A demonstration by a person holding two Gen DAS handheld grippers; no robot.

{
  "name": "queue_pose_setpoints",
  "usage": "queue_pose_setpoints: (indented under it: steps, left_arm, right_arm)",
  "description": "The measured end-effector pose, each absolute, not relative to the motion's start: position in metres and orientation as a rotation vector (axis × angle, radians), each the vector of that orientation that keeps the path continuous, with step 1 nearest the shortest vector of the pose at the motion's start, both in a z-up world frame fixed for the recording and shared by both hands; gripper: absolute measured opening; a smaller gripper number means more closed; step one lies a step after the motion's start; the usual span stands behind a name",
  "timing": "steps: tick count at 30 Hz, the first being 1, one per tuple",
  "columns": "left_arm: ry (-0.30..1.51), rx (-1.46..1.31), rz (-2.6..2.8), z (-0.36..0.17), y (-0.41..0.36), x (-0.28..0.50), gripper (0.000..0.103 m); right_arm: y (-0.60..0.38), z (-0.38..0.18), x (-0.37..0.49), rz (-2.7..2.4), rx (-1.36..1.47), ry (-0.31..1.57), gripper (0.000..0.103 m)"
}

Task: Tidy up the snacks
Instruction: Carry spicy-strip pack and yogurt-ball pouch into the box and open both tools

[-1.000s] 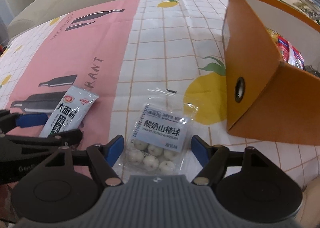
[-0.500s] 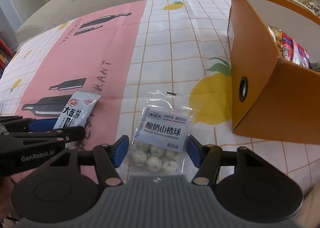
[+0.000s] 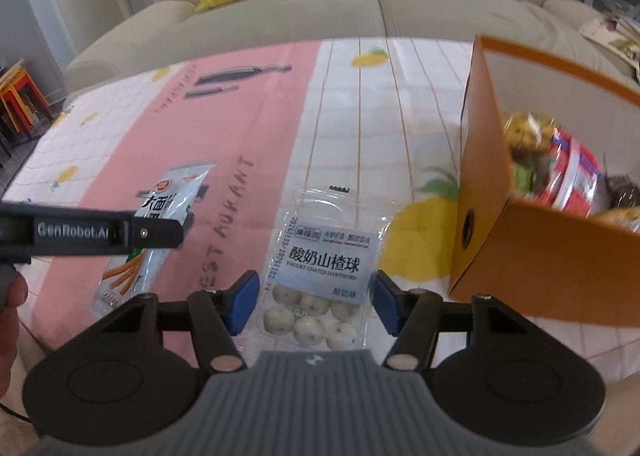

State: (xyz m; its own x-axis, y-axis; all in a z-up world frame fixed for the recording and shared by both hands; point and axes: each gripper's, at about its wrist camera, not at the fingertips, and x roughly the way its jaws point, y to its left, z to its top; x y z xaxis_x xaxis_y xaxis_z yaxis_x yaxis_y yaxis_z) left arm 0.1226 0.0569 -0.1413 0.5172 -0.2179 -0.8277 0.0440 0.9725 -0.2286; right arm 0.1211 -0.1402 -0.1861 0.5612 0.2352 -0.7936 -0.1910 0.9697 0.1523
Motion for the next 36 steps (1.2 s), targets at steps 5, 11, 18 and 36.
queue_pose_setpoints:
  steps: [5,11,18,36]
  left_arm:
    - [0.984,-0.203,-0.181,-0.110,0.045,0.120,0.054]
    - [0.941,-0.200,-0.224,-0.075,0.020,0.121,0.054]
    - [0.918,-0.177,-0.314,-0.045,-0.026,0.128,0.054]
    - [1.023,-0.103,-0.559,-0.047,-0.173,0.183,0.054]
  right_arm:
    - [-0.150,-0.153,0.110,0.272,0.018,0.858,0.059]
    - [-0.176,-0.118,0.106,0.283,0.050,0.814,0.059]
    - [-0.219,-0.087,0.101,0.279,0.041,0.785,0.059]
    - [-0.343,-0.072,0.129,0.194,-0.034,0.857,0.059]
